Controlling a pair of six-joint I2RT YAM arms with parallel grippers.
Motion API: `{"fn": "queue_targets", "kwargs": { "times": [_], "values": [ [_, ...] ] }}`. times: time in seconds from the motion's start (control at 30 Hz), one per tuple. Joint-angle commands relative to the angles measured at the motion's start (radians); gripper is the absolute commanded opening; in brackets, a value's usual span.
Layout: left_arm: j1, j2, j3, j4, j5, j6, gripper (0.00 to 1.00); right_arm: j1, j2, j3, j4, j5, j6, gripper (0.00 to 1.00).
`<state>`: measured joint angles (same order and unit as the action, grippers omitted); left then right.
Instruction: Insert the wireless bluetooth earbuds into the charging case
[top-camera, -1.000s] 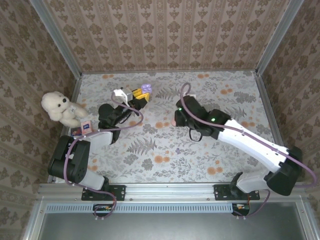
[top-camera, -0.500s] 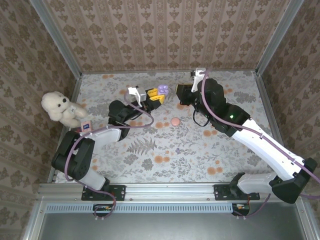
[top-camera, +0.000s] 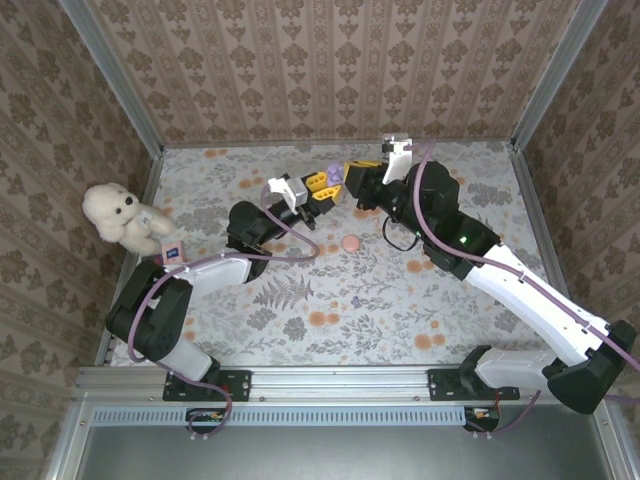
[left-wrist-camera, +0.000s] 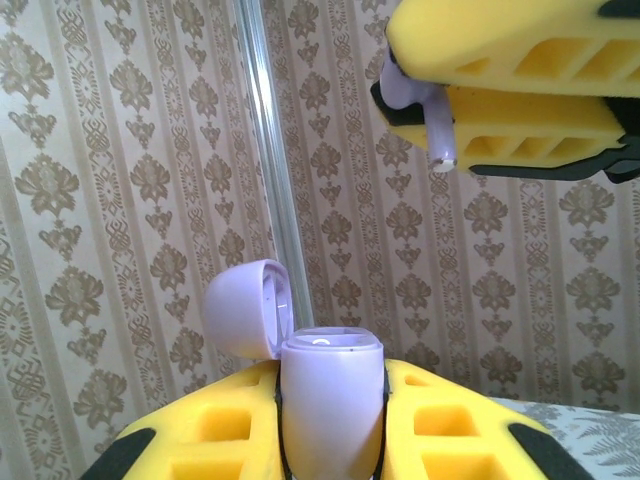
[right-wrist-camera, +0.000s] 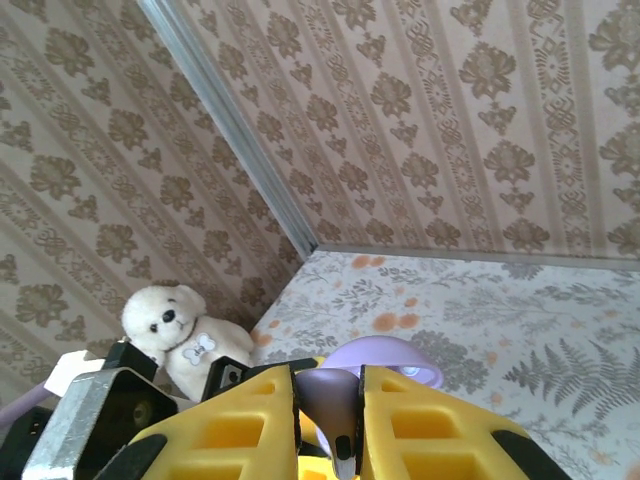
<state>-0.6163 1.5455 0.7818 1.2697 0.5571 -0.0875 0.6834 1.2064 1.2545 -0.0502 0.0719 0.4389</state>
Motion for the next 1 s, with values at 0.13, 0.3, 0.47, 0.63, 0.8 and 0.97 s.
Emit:
{"fn": "queue_targets", "kwargs": {
  "times": [0.13, 0.3, 0.47, 0.63, 0.8, 0.97],
  "values": [
    [-0.022, -0.011, 0.045, 0.036, -0.031, 0.051, 0.0, -0.004, -0.023, -0.017, 0.075, -0.058, -0.027, 0.19],
    [-0.025, -0.011, 0.051, 0.037, -0.032, 0.048, 0.0, -0.004, -0.004, -0.008, 0.07, -0.081, -0.025, 0.19],
    [-0.03, -0.014, 0.053, 0.036, -0.038, 0.046, 0.0, -0.004, 0.014, -0.01, 0.073, -0.088, -0.022, 0.19],
    [-0.033, -0.017, 0.051, 0.036, -0.036, 0.034, 0.0, -0.005, 0.031, -0.023, 0.078, -0.085, -0.017, 0.18],
    [-0.036, -0.023, 0.048, 0.036, -0.032, 0.03, 0.0, -0.012, 0.041, -0.038, 0.082, -0.08, -0.009, 0.18],
    [-0.037, -0.03, 0.045, 0.036, -0.029, 0.029, 0.0, -0.03, 0.042, -0.053, 0.087, -0.08, 0.003, 0.18]
  ]
}}
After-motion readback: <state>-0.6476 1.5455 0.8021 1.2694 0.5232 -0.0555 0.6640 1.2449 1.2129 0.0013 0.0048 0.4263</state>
